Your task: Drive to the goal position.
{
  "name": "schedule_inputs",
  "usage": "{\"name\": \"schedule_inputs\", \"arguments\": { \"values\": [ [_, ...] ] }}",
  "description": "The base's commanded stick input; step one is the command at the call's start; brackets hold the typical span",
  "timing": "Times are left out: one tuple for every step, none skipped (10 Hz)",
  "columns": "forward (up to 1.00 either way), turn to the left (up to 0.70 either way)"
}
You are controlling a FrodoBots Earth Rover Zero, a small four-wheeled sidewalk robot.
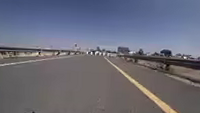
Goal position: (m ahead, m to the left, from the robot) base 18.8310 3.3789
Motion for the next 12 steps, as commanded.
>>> {"name": "schedule_inputs", "arguments": {
  "values": [
    [1.00, 0.00],
    [1.00, 0.00],
    [1.00, 0.00],
    [1.00, 0.00],
    [1.00, 0.00],
    [1.00, 0.00],
    [1.00, 0.00],
    [1.00, 0.00],
    [1.00, 0.00],
    [1.00, 0.00],
    [1.00, 0.00],
    [1.00, 0.00]
  ]
}}
